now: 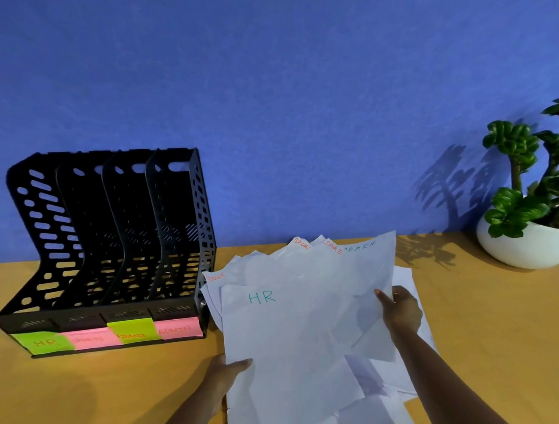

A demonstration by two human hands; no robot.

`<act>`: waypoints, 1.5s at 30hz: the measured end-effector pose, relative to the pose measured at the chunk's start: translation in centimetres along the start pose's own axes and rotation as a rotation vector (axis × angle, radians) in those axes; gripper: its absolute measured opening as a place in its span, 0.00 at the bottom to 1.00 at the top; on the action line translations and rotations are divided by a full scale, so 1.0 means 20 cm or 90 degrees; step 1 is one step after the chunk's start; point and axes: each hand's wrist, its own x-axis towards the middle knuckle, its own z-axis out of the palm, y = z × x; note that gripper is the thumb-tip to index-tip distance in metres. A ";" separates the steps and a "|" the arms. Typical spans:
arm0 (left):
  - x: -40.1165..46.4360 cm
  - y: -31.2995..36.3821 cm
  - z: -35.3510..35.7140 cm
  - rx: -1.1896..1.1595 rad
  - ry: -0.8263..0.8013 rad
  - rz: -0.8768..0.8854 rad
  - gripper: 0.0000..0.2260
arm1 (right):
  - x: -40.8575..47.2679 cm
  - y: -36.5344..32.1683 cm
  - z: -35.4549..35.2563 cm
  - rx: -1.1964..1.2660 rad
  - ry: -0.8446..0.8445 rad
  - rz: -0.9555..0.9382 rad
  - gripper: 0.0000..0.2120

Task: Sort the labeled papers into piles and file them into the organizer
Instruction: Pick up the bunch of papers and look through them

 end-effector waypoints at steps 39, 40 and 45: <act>-0.02 0.00 0.00 0.021 0.001 0.021 0.17 | -0.07 0.16 -0.23 -0.353 -0.014 -0.092 0.20; -0.02 0.00 0.00 0.023 0.001 0.022 0.17 | -0.07 0.15 -0.23 -0.385 -0.012 -0.109 0.23; -0.03 0.00 0.00 0.018 0.005 0.030 0.16 | -0.05 0.07 -0.31 -0.348 0.091 -0.223 0.25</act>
